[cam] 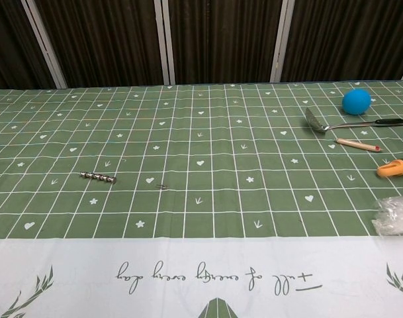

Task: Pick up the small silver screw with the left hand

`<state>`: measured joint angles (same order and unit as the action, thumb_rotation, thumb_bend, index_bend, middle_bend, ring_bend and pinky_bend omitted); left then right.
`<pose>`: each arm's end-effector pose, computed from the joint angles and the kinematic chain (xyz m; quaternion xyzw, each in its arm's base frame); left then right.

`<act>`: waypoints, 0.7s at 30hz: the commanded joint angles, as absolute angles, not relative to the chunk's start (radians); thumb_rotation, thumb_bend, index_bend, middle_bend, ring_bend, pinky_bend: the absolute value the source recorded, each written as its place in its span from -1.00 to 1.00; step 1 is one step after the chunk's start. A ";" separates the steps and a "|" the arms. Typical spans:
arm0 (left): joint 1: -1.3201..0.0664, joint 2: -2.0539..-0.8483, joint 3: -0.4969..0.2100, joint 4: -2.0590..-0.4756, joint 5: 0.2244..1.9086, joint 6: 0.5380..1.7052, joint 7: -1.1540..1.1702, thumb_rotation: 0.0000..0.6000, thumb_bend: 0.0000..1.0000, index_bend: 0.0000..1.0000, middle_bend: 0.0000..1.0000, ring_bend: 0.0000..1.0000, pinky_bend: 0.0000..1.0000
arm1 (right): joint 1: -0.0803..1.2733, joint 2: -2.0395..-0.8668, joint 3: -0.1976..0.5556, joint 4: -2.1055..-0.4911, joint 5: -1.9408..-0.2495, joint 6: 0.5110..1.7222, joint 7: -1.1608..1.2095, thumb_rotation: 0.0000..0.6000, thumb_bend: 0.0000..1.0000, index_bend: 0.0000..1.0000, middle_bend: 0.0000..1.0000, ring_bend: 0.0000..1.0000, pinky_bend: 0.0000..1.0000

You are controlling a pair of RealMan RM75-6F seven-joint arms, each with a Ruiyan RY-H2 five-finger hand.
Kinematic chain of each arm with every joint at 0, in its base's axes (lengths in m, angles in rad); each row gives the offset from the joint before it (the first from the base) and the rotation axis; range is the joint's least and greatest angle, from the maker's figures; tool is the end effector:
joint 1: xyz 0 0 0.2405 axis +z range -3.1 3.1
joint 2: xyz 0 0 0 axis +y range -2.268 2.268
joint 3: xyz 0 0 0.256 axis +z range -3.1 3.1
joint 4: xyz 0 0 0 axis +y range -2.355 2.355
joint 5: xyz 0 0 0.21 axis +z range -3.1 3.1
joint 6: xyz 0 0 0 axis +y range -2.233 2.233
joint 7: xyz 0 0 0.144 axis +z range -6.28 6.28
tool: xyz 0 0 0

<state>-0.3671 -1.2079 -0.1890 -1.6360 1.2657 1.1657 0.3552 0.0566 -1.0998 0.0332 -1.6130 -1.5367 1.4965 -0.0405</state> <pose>-0.2598 0.2868 0.1147 -0.6710 -0.3423 -0.3220 0.5734 -0.3131 -0.1687 0.1623 0.6113 -0.3718 0.3689 0.5933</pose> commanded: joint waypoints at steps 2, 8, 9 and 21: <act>-0.450 -1.284 -0.220 -1.583 1.180 1.098 0.468 1.00 -0.40 -0.11 -1.00 -1.00 -1.00 | 0.058 -1.100 0.035 -1.615 -1.532 1.492 -0.031 1.00 -0.93 -1.00 -1.00 -1.00 -0.88; -0.534 -1.375 -0.215 -1.505 1.094 1.029 0.589 1.00 -0.39 -0.09 -1.00 -1.00 -1.00 | 0.060 -1.099 0.039 -1.617 -1.526 1.487 -0.013 1.00 -0.93 -1.00 -1.00 -1.00 -0.88; -0.551 -1.394 -0.212 -1.487 1.084 1.017 0.609 1.00 -0.39 -0.08 -1.00 -1.00 -1.00 | 0.060 -1.099 0.040 -1.617 -1.524 1.486 -0.009 1.00 -0.93 -1.00 -1.00 -1.00 -0.88; -0.646 -1.551 -0.169 -1.336 1.015 0.966 0.719 1.00 -0.38 -0.02 -1.00 -1.00 -1.00 | 0.060 -1.102 0.045 -1.614 -1.526 1.490 0.022 1.00 -0.93 -1.00 -1.00 -1.00 -0.88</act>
